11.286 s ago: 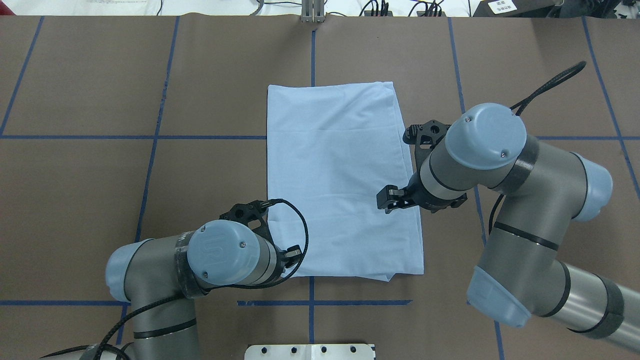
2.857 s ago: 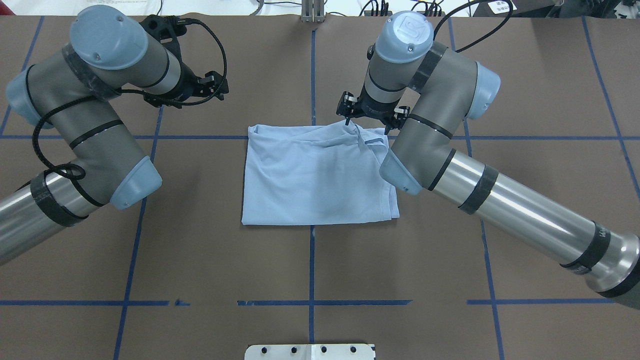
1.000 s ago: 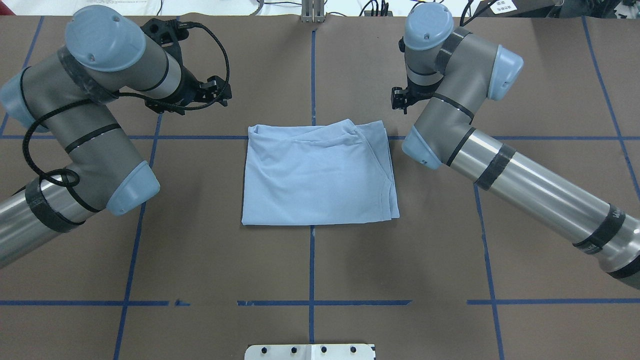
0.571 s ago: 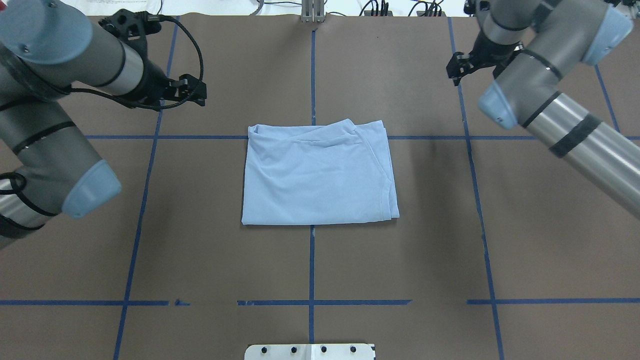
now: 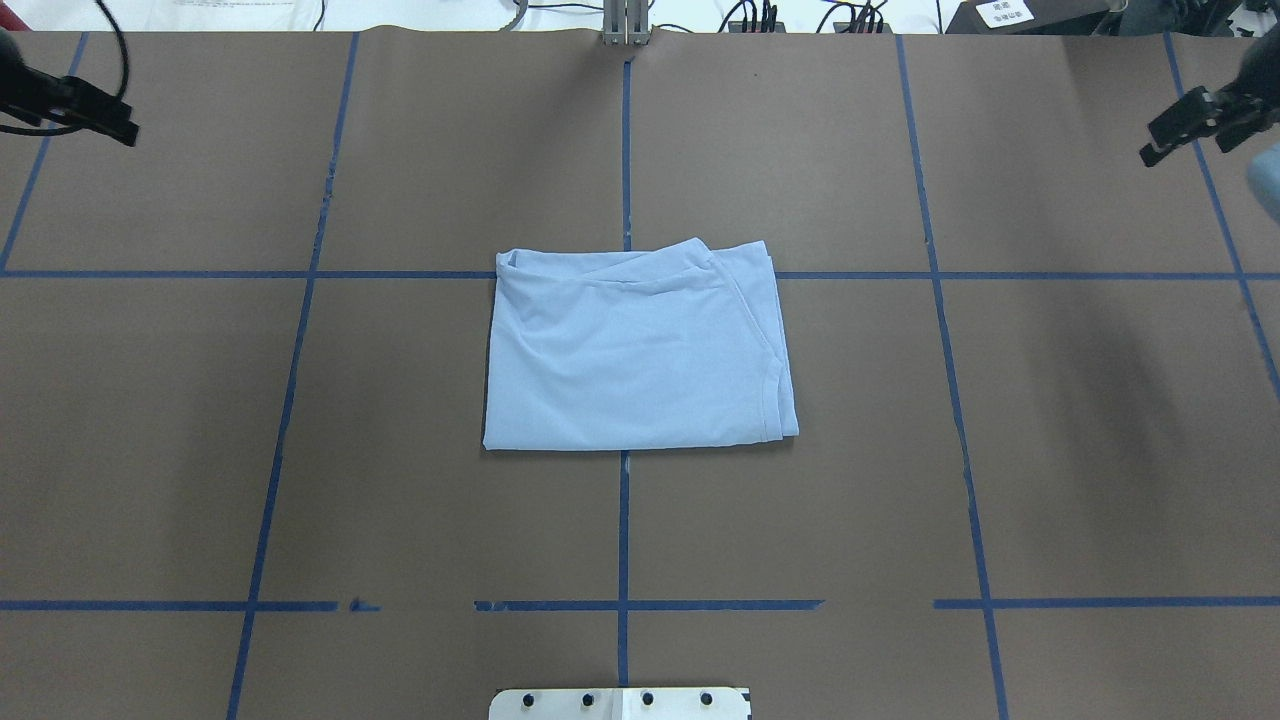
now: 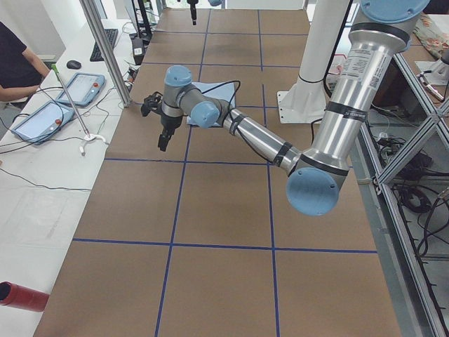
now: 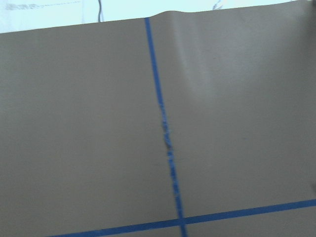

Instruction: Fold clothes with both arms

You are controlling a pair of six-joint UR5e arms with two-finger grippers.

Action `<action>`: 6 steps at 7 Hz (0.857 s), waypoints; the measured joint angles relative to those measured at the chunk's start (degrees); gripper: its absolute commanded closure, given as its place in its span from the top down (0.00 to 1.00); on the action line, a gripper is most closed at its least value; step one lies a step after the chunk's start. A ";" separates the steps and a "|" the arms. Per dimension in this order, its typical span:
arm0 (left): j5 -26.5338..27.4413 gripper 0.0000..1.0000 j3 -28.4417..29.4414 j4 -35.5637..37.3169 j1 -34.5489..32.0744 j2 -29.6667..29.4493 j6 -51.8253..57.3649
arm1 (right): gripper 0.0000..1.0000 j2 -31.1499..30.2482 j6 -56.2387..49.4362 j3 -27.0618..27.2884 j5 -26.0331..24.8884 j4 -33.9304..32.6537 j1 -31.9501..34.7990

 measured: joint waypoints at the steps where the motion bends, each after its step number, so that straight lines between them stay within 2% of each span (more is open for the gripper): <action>1: -1.36 1.00 1.65 0.03 -4.83 3.13 9.84 | 1.00 -4.41 -4.34 2.26 2.14 -0.29 3.98; 3: -2.08 1.00 2.76 0.06 -11.81 9.92 25.09 | 1.00 -13.30 -10.77 6.72 5.20 -0.60 8.53; 5: -3.31 1.00 2.88 -1.99 -14.24 15.37 30.07 | 1.00 -20.50 -14.84 10.05 6.10 -0.45 11.04; 6: -3.86 1.00 3.18 -3.35 -14.45 16.96 30.65 | 1.00 -22.40 -15.30 9.92 5.63 0.26 11.61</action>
